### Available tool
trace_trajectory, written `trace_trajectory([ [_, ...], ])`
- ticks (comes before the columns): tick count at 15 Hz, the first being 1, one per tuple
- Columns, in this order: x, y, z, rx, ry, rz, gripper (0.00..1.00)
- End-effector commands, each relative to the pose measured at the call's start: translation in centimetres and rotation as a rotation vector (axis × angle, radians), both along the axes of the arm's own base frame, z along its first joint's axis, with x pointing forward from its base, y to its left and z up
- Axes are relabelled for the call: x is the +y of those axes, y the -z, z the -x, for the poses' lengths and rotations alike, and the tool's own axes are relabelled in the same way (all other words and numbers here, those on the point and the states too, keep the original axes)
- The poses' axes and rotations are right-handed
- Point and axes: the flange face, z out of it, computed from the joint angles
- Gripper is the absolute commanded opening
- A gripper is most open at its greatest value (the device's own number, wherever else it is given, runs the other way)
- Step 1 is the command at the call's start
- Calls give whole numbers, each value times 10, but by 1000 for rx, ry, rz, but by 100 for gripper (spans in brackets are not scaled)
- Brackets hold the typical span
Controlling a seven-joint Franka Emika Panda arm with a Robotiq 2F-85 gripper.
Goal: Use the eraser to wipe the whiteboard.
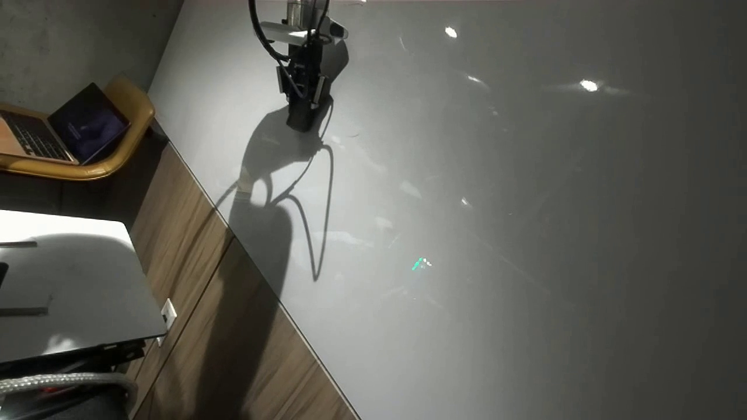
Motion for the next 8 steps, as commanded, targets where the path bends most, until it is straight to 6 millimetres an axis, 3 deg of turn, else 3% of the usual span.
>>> trace_trajectory([
  [1, 73, 10, -32, -39, -61, -15, 31],
  [5, 143, 26, -32, -36, -110, -19, 31],
  [8, 178, 39, -37, -36, -138, -7, 31],
])
